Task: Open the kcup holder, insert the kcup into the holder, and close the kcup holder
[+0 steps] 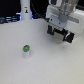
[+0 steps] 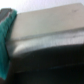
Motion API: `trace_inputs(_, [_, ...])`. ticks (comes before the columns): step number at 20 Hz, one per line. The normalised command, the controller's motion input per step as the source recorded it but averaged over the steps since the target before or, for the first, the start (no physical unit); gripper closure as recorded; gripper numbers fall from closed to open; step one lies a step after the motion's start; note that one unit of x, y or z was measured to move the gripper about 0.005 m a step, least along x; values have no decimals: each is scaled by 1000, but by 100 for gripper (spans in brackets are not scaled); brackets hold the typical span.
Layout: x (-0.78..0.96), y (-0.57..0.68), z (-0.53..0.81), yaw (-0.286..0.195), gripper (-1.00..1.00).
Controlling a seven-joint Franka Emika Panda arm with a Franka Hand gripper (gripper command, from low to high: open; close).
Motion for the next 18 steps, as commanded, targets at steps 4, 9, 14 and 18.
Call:
trace_inputs(4, [873, -441, 118, -79, 100])
trace_inputs(9, [827, -430, 146, -85, 100])
trace_inputs(14, [359, -150, 240, -87, -100])
trace_inputs(18, [193, -93, 331, -100, -100])
